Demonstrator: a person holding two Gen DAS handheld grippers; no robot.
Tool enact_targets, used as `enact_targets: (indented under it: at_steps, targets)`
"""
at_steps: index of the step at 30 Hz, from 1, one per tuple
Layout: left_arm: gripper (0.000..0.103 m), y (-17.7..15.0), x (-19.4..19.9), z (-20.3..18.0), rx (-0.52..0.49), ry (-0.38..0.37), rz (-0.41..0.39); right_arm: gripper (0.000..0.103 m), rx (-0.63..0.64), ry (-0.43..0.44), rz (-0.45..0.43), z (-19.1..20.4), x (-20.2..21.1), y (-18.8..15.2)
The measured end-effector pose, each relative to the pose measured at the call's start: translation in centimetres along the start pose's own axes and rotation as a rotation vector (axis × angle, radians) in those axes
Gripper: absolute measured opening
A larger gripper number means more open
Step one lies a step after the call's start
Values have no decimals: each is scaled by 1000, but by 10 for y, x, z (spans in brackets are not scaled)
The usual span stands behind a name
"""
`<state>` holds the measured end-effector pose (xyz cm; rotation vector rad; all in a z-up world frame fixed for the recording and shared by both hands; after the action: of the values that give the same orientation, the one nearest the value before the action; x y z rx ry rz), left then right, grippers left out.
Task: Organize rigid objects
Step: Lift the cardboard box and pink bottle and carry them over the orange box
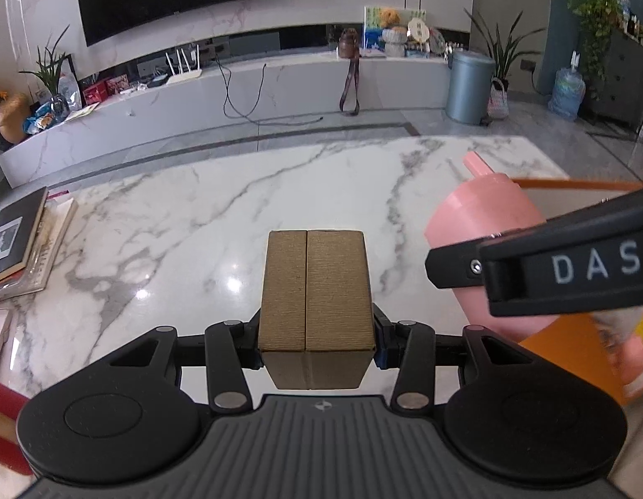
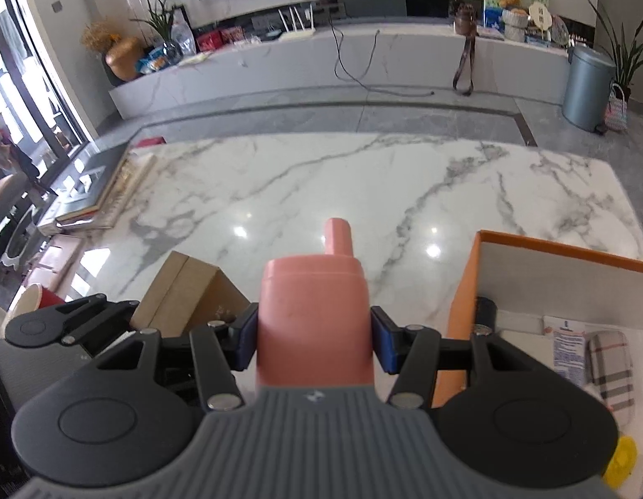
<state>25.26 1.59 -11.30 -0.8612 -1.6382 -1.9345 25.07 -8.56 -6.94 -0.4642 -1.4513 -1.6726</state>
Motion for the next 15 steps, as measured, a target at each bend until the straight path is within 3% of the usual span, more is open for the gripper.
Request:
enact_targets:
  at_steps: [8,15]
  targets:
    - [51,11,54,-16,56,-79,-56,55,38,2,-47,-21,69,-11]
    - [51,34,91,-56,44,-188,-129,55,53,-90,-68,-78,120,-25]
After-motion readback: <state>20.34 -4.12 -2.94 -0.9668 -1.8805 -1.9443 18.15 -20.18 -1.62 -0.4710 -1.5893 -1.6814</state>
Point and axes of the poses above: each gripper's, at about its wrist camera, not at the fingertips, and x roughly against the way its jaws point, z to its left, y to its top, the point moved 9 cm from there along -x, roughly the way its jaws point, and after that the axes turned 4 degrees about y, right-handed, at the moved point
